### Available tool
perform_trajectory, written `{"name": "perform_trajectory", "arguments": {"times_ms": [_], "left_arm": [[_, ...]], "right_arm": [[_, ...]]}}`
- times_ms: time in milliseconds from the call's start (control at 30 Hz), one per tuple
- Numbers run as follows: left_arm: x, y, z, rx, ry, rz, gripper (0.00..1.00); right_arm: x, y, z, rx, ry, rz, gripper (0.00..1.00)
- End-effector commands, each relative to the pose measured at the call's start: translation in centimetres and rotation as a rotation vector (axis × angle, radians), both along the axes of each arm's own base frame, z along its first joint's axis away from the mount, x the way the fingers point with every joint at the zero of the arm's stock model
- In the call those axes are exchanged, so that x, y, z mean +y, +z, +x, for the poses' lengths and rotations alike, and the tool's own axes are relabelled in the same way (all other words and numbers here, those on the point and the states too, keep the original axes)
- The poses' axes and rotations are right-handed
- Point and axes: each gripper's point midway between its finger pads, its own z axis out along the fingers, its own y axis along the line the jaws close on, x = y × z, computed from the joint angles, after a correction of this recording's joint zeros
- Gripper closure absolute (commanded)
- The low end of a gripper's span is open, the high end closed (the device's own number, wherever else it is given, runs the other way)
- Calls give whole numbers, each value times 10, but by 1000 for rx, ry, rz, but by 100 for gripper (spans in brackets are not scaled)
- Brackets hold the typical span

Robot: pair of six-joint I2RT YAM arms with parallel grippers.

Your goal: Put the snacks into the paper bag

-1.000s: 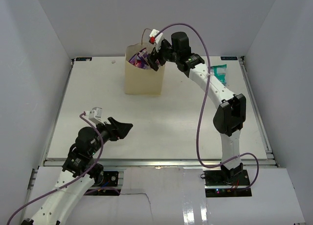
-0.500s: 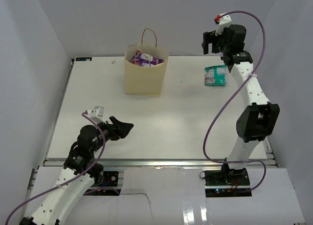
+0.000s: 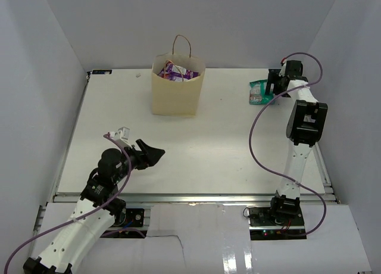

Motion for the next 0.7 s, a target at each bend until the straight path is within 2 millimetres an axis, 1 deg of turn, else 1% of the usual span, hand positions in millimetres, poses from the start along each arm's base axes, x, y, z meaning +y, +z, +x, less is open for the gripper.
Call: {"name": "perform_trajectory", "arguments": {"times_ms": [0,33,67,100,133,200,233,300,333,400,533,600,633,667], "left_arm": [[0,9,2,-18,19,-43,14],[0,10,2,-19,21,-45,14],[1,10,2,-17,24,-45,14],[0,11,2,-14,25,-49,14],[1,10,2,-11,28,-46,14],[1,10,3,-7,29,-46,14],[1,12,3,-9,31,-48,14],[0,12,4,-6,28,-42,14],[0,14,5,-8,28,-41,14],[0,13,5,-5,26,-38,14],[0,14,5,-6,26,-39,14],[0,14,5,-8,26,-40,15],[0,15,4,-9,25,-43,14],[0,13,4,-6,27,-42,14]], "right_arm": [[26,39,30,-122,83,56,7],[30,31,31,-114,98,73,3],[33,28,31,-109,110,87,0],[37,26,31,-108,127,104,0],[39,19,31,-97,134,114,8],[46,13,29,-87,161,145,14],[48,7,28,-76,166,160,22],[54,1,23,-62,190,197,28],[55,-1,22,-58,193,205,35],[57,-4,18,-46,200,225,39],[55,-9,13,-32,190,221,46],[51,-15,11,-17,175,203,46],[50,-17,9,-10,171,201,43],[51,-19,8,-7,176,201,42]]}}
